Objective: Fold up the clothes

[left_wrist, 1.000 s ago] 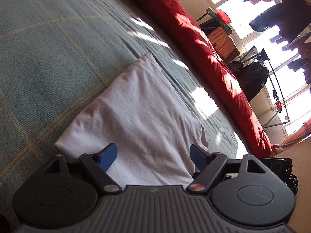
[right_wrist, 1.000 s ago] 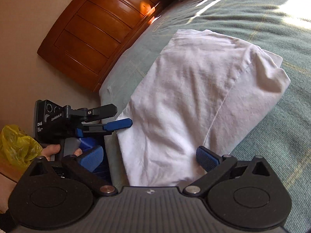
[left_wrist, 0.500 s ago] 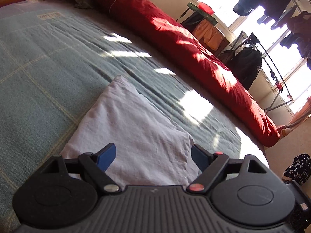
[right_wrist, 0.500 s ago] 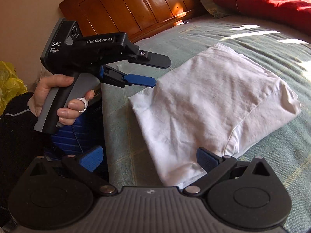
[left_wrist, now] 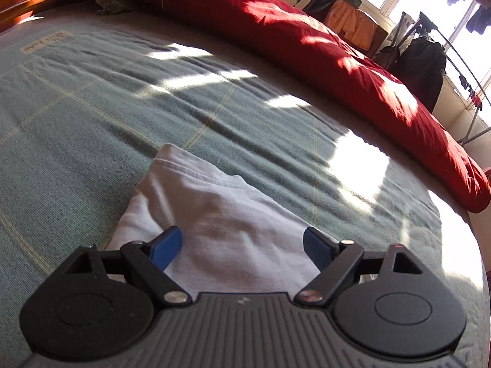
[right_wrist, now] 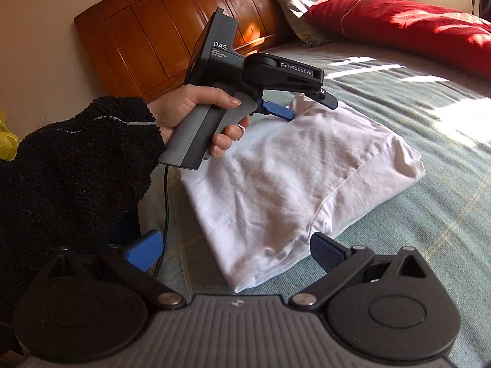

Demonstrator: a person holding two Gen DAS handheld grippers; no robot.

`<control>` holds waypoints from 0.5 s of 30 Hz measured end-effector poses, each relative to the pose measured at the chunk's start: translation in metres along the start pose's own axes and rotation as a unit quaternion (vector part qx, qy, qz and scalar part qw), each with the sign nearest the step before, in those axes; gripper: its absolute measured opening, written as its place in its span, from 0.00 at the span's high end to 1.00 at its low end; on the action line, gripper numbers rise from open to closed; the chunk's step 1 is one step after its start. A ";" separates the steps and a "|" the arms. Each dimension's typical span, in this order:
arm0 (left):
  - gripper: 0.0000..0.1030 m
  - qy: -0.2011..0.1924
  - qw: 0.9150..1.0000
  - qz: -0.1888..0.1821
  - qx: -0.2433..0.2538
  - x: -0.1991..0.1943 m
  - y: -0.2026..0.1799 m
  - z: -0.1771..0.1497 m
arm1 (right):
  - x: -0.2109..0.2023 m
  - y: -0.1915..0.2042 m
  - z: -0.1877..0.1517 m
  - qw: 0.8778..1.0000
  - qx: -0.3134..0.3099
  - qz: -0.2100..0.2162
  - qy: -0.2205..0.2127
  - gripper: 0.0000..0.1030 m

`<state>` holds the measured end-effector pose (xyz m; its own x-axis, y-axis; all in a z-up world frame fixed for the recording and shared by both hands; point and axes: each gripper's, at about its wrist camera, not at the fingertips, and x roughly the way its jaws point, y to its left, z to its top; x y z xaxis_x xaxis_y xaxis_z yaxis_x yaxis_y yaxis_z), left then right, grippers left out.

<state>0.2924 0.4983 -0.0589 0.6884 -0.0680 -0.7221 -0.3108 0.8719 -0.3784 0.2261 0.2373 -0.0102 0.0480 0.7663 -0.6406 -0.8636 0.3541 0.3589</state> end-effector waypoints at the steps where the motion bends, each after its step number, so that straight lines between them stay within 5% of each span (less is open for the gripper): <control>1: 0.17 0.001 1.000 -0.007 0.009 -0.005 -0.009 -0.001 | 0.000 -0.003 0.001 1.000 0.007 -0.013 0.006 0.00; 8: 0.16 0.018 0.993 -0.056 0.104 -0.012 -0.080 -0.028 | -0.001 -0.012 -0.001 0.999 0.035 -0.018 0.006 0.00; 15: 0.16 0.031 0.995 -0.037 0.085 0.011 -0.076 -0.034 | -0.011 -0.013 -0.005 0.999 0.026 -0.037 0.007 0.00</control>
<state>0.3012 0.4151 -0.0582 0.6616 -0.1596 -0.7327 -0.1422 0.9326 -0.3316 0.2345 0.2217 -0.0112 0.1034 0.7303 -0.6753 -0.8309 0.4366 0.3449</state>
